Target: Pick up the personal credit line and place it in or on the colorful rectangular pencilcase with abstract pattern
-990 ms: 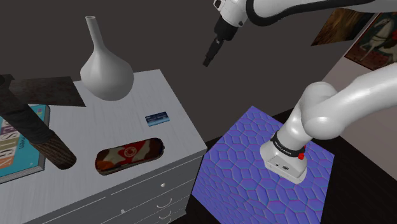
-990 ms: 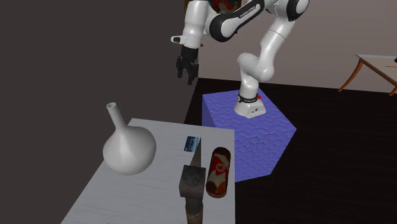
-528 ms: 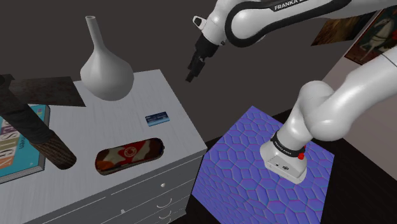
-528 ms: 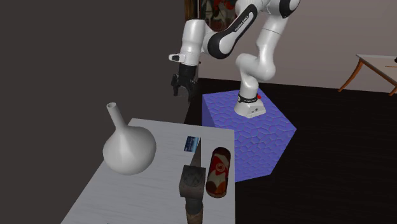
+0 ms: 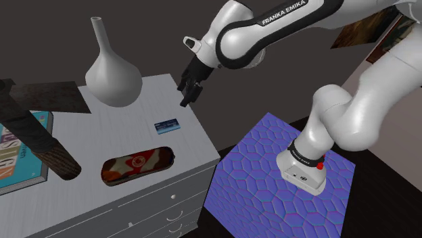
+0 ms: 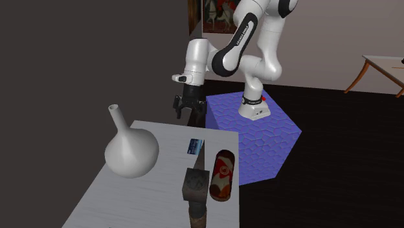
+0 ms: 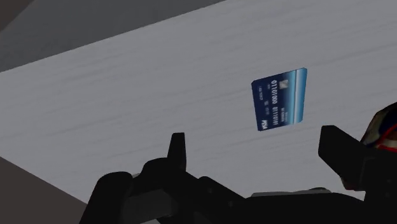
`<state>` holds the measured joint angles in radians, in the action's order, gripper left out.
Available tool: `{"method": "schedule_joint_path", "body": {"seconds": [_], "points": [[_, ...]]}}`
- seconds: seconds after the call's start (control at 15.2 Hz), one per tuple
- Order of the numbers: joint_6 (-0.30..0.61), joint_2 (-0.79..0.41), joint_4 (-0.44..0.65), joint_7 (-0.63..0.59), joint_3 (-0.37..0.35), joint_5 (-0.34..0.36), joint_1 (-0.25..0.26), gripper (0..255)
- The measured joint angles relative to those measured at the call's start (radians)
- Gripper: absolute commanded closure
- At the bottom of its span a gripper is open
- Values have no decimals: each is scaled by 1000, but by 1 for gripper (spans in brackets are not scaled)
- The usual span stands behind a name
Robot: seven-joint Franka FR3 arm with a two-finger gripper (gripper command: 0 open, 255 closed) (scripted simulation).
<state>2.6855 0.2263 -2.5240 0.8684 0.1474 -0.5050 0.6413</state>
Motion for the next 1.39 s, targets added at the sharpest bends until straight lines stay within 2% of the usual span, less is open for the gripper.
{"method": "schedule_joint_path", "body": {"seconds": [0.33,0.4,0.53,0.92,1.39], "points": [[71,-130,60,310,22,-256,139,0],[77,-163,82,380,22,-315,159,0],[83,-183,92,453,17,-373,174,0],[119,-279,140,564,0,-505,193,0],[124,-303,156,584,-4,-531,194,0]]}}
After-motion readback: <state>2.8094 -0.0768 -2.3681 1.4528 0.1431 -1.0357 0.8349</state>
